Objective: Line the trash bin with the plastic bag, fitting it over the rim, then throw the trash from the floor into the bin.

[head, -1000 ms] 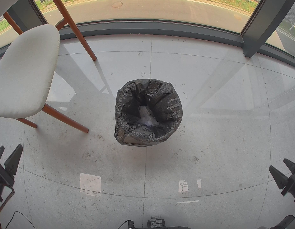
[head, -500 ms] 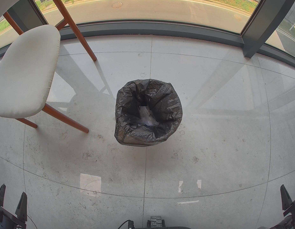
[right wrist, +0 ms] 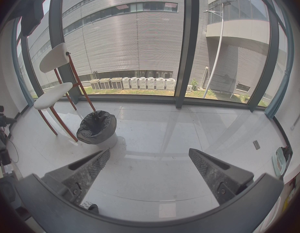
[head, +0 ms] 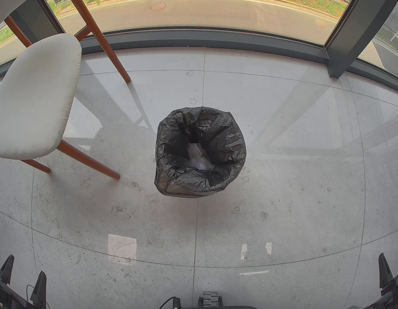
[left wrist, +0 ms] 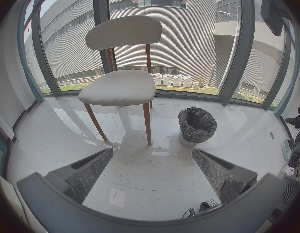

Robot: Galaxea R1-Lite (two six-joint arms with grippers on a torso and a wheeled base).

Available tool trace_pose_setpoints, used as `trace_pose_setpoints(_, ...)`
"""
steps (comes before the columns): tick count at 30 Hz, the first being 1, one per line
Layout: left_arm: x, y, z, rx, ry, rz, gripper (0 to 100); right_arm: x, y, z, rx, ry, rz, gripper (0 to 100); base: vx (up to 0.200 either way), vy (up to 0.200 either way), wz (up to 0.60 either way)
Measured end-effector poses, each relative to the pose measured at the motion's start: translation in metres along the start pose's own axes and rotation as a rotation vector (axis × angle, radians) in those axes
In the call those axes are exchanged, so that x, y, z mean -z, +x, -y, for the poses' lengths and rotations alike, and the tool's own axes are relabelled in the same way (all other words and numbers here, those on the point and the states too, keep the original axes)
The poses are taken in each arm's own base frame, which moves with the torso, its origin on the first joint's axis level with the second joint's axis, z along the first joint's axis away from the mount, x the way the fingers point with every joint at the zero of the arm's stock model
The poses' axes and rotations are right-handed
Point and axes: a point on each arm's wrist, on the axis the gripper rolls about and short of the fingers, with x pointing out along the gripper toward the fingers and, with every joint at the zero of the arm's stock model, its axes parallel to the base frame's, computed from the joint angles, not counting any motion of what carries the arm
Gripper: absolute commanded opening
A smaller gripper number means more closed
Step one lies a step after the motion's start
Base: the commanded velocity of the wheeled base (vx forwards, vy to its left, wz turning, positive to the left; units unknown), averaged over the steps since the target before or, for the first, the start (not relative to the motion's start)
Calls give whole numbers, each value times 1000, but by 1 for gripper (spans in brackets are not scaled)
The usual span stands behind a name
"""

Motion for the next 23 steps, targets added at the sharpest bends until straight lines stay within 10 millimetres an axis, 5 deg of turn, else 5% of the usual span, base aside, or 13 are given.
trace_pose_setpoints(23, 0, 0, 0, -3, 11, 4, 100, 0, 0, 0, -11, 7, 2, 100, 0, 0, 0)
